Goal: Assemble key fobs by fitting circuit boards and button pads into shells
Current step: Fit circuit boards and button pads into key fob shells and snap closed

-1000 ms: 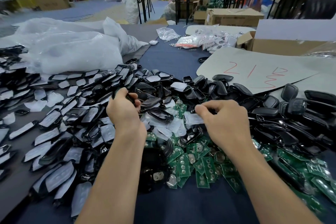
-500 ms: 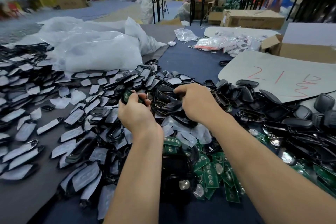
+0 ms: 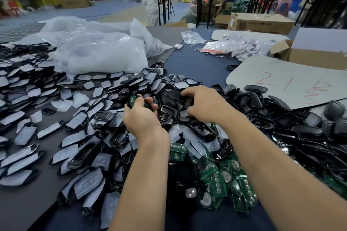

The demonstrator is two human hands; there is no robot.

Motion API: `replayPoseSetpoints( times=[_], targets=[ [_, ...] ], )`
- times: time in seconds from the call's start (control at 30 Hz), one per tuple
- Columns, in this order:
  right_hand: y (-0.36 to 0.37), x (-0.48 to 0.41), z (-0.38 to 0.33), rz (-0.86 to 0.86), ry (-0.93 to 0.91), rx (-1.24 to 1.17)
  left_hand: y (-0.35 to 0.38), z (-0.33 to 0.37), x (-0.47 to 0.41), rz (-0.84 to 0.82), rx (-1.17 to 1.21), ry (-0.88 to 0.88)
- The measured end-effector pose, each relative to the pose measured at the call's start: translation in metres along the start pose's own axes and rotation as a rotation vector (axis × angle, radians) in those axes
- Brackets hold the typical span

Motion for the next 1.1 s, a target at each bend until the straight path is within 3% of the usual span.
replayPoseSetpoints(
  times=[0.1, 0.27, 0.4, 0.57, 0.7, 0.9, 1.1],
  targets=[
    [-0.012, 0.012, 0.014, 0.17, 0.043, -0.18, 0.0, 0.0, 0.001, 0.004, -0.001, -0.001],
    [0.004, 0.02, 0.017, -0.002, -0.044, -0.139, 0.0, -0.001, 0.0, 0.002, 0.0, 0.001],
    [0.013, 0.026, 0.023, -0.004, -0.046, -0.075, 0.0, -0.002, 0.0, -0.006, 0.004, 0.001],
    [0.008, 0.035, 0.038, 0.213, -0.005, -0.353, 0.001, -0.004, 0.0, -0.012, 0.005, -0.001],
    [0.002, 0.047, 0.044, 0.371, 0.011, -0.417, 0.002, -0.005, -0.002, -0.027, -0.004, -0.003],
    [0.005, 0.054, 0.052, 0.371, 0.037, -0.602, 0.004, -0.008, -0.003, -0.028, -0.021, -0.005],
    [0.009, 0.054, 0.051, 0.229, 0.055, -0.678, 0.006, -0.009, -0.002, -0.039, -0.051, 0.011]
  ],
)
Point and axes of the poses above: each hand's wrist, its own x-axis away from the middle knuckle, its own y-axis out of the palm, z = x × y, the point moved 8 cm from there along -x, towards the middle knuckle, and after that the axes turned 10 degrees about -z, right-handed, at the moved point
